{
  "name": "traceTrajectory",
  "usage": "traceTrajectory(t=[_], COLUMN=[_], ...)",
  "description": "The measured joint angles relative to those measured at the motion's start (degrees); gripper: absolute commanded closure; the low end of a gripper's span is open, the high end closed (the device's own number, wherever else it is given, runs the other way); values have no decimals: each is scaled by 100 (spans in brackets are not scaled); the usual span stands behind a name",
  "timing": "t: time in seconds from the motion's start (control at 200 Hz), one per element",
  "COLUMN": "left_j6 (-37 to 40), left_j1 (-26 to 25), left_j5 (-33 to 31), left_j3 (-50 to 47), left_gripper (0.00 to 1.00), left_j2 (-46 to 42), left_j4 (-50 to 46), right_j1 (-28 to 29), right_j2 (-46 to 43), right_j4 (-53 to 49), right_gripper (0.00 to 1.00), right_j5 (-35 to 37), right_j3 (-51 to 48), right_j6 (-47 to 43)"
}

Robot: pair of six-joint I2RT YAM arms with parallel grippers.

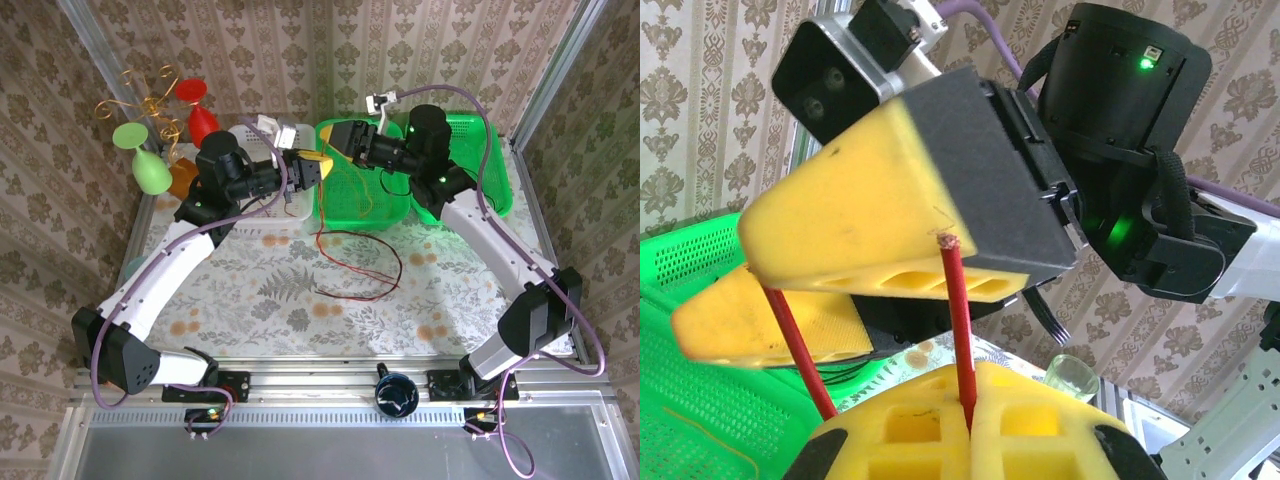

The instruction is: Untangle the cables

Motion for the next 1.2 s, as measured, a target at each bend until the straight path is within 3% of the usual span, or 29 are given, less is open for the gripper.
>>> traceTrajectory(t=[0.115,0.235,0.345,0.625,0.99,1.2], left_j6=[-22,-44,-42,-31,595,949], left_j1=[0,0,0,31,94,234], left_j5=[17,31,28,-94,-1665,-2225], left_j3=[0,0,0,-4,-361,-433], left_gripper=[100,100,100,100,100,100], left_j2=[0,0,0,-26,-846,-1121], left_j4=[0,0,0,-9,-4,-55], right_j1=[0,2,7,-2,-109,-365], right_j2=[42,46,44,-380,-1873,-2588], right_j4=[-2,-2,-79,-1016,-2105,-2382], right_gripper=[50,72,100,100,100,100], right_j5=[-22,-39,11,752,2876,4074], right_j3=[0,0,0,-26,-407,-704], right_j6=[39,46,-37,-868,-2210,-2763])
